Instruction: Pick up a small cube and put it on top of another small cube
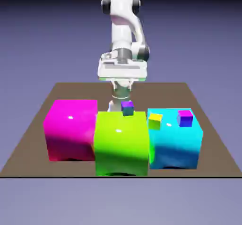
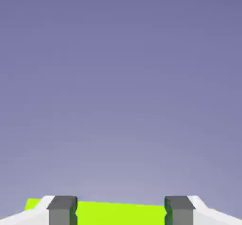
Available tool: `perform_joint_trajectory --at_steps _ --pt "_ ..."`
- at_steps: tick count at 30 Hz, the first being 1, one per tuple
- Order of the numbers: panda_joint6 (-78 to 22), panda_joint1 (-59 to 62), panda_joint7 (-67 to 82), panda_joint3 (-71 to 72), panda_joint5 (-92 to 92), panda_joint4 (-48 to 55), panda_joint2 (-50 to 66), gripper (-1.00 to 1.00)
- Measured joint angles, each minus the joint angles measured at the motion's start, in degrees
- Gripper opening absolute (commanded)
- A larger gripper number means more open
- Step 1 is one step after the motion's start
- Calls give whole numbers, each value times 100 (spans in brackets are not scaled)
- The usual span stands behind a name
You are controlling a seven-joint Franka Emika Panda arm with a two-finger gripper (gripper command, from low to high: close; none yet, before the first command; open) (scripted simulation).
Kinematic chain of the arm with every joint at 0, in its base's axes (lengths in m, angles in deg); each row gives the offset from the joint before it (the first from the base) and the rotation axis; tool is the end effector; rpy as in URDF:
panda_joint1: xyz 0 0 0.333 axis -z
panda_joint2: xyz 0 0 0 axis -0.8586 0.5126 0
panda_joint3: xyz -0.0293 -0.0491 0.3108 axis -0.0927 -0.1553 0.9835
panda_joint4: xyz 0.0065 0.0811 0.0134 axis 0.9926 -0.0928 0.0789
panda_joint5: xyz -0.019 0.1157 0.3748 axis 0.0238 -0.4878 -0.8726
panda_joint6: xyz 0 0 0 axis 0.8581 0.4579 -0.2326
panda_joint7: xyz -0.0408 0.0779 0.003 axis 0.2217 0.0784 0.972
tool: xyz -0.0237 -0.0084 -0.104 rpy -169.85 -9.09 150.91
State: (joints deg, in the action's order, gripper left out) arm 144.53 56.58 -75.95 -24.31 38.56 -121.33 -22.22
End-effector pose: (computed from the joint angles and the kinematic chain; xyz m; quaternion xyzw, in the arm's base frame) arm 0.3922 0.0298 0.4666 -0.8736 0.2928 -0.3617 0.1422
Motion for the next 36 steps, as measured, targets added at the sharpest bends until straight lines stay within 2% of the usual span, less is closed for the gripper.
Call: perform_joint_trajectory --at_steps 36 --pt "-879 -2474 8970 1981 -73 -115 1496 0"
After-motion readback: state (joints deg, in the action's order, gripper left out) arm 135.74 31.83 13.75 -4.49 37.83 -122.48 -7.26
